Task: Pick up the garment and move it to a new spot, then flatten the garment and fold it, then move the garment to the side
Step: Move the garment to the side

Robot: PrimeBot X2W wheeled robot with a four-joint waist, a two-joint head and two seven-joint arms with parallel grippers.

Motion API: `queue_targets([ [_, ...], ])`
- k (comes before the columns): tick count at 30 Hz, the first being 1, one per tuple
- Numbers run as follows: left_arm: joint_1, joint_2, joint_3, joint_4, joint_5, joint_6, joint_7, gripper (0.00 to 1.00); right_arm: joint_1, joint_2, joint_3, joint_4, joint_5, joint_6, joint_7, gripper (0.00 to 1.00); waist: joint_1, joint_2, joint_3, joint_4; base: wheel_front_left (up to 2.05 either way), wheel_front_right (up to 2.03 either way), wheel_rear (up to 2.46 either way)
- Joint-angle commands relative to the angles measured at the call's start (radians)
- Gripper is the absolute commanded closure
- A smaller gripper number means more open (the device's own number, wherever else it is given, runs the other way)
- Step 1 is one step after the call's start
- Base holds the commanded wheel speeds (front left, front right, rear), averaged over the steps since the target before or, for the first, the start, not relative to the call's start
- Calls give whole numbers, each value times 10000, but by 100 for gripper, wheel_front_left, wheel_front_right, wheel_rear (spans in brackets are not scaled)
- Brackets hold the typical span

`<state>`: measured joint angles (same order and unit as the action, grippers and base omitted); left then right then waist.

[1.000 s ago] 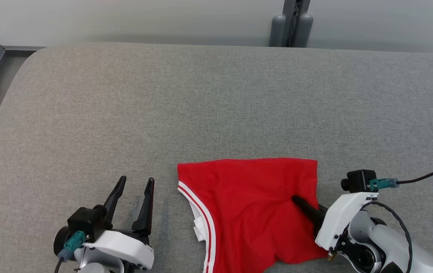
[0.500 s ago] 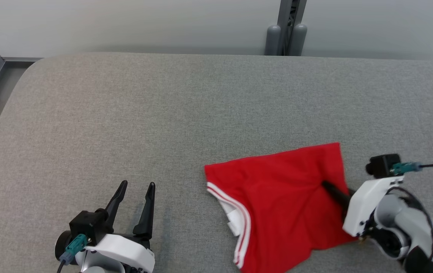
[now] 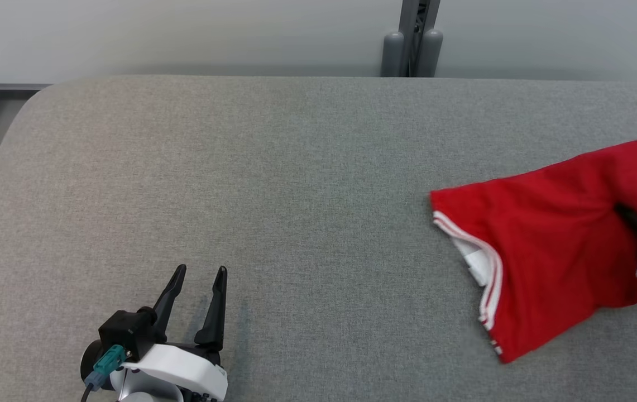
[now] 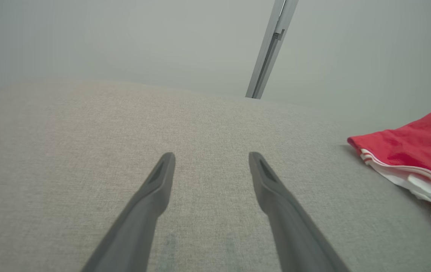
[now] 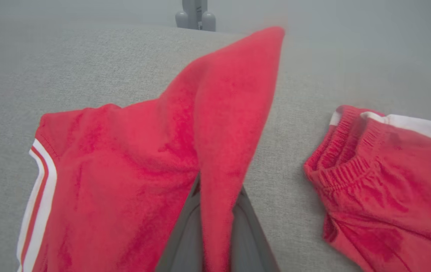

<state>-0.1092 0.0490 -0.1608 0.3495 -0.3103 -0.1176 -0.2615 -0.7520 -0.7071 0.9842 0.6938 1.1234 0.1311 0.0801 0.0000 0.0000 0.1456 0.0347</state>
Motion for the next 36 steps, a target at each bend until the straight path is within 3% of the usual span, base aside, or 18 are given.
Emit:
queue_targets([
  [1,-28,42,26,-52,-109,43,-35,0,-178,-264,-117,96,66,-1,68,100,0,0,93,-44,0,0,0],
  [15,-472,42,33,-55,53,-12,-36,0,-1102,-1720,-623,1301,-705,-1,54,100,0,0,850,-497,0,0,0],
  [36,-1095,42,159,-18,475,-132,-36,0,-2644,-1525,-1362,4486,-2630,-2,-987,100,0,0,2232,-679,0,0,0],
])
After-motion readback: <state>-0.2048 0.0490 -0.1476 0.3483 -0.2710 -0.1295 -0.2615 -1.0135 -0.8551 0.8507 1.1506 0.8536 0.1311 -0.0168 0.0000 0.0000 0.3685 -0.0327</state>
